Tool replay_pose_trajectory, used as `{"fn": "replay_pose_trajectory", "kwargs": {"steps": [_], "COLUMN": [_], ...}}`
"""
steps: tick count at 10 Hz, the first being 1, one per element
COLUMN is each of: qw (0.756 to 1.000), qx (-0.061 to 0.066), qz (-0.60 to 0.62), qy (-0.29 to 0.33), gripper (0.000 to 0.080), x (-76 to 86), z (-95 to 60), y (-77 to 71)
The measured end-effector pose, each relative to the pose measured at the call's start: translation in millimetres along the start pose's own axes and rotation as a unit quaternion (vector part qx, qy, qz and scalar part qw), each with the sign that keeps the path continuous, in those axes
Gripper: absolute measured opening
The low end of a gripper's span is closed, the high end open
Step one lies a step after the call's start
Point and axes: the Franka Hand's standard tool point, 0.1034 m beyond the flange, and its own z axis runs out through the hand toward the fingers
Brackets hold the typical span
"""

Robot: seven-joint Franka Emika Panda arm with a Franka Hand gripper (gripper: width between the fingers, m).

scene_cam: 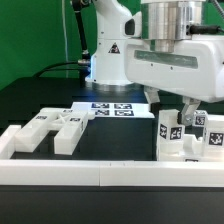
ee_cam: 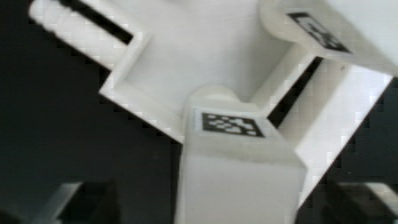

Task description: Assemble chair

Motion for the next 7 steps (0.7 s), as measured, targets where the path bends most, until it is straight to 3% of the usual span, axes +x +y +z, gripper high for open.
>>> {"fn": "replay_pose_trajectory", "kwargs": {"steps": [1, 2, 7], "qw": [0.999, 0.995, 0.951], "qx": [-0.001, -0.002, -0.002], "qz": [-0.047, -0.098, -0.310], "qy": [0.001, 0.001, 0.000], "gripper": [0.0628, 0.0643, 0.0649], "x": [0.2, -0.4, 2.8], "z": [0.4, 2.1, 2.2], "y": [0.2, 0.7, 2.4]}}
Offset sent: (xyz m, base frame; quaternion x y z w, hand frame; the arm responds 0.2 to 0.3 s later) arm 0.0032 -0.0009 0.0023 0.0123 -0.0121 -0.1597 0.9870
